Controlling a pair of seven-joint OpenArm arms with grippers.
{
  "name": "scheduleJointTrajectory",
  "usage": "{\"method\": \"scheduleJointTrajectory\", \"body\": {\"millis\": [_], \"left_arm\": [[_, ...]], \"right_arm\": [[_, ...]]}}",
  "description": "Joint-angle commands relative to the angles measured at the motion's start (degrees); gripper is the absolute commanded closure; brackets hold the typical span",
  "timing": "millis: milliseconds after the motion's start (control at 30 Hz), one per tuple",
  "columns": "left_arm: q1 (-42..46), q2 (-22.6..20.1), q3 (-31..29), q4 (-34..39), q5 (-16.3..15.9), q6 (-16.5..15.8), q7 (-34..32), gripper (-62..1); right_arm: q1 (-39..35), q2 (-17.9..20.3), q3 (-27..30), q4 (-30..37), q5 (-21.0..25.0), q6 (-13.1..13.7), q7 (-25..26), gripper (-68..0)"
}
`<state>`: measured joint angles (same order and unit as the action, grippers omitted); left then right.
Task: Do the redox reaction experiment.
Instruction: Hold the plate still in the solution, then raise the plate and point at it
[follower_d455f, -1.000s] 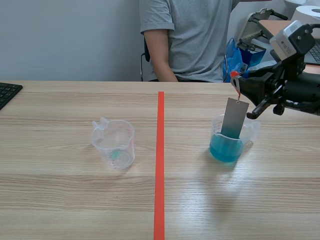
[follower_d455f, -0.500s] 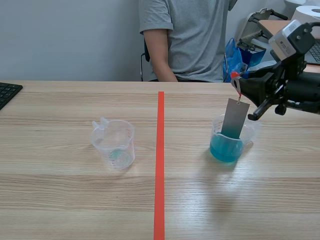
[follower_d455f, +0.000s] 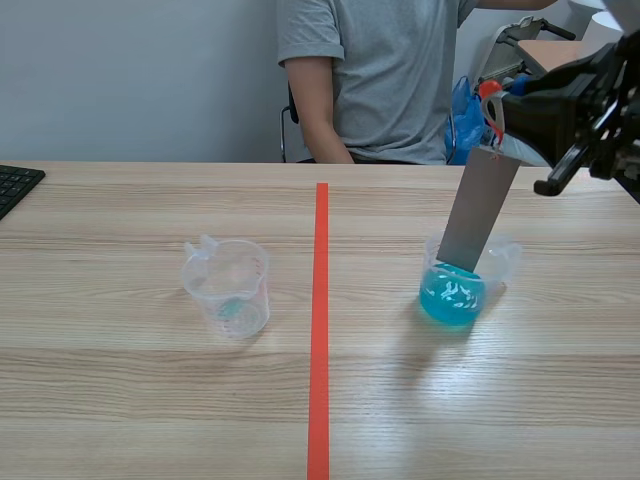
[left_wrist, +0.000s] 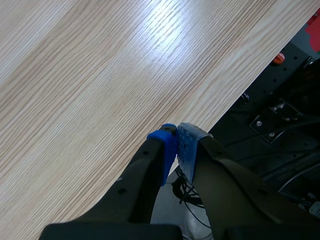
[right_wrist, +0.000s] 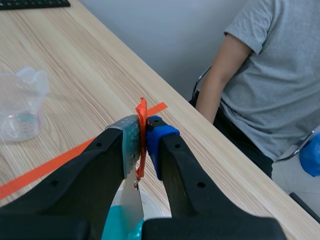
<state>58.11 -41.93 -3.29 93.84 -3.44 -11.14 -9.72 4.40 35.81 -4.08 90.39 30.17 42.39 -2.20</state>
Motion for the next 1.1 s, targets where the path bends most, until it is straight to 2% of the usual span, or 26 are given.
{"method": "scheduleJointTrajectory", "body": {"millis": [0, 300, 500, 800, 1067], "left_arm": [[-0.2, 0.2, 0.0, 0.3, -0.2, -0.1, -0.8, -3.1], [-0.2, 0.2, 0.0, 0.3, -0.2, -0.1, -0.9, -3.1], [-0.2, 0.2, 0.0, 0.3, -0.2, -0.1, -0.9, -3.1], [-0.2, 0.2, 0.0, 0.3, -0.2, -0.1, -0.8, -3.1], [-0.2, 0.2, 0.0, 0.3, -0.2, -0.1, -0.8, -3.1]], "right_arm": [[1.0, 1.4, 1.4, 1.9, 2.6, 0.3, -0.9, -1.1], [1.0, 5.1, 4.5, 9.3, 15.9, 0.3, -10.3, -1.1], [1.0, 6.8, 5.7, 11.8, 20.9, 0.3, -13.2, -1.1], [1.0, 6.9, 8.3, 13.1, 22.0, 0.3, -15.6, -1.1], [1.0, 6.9, 8.6, 13.1, 22.0, 0.3, -15.7, -1.1]]}}
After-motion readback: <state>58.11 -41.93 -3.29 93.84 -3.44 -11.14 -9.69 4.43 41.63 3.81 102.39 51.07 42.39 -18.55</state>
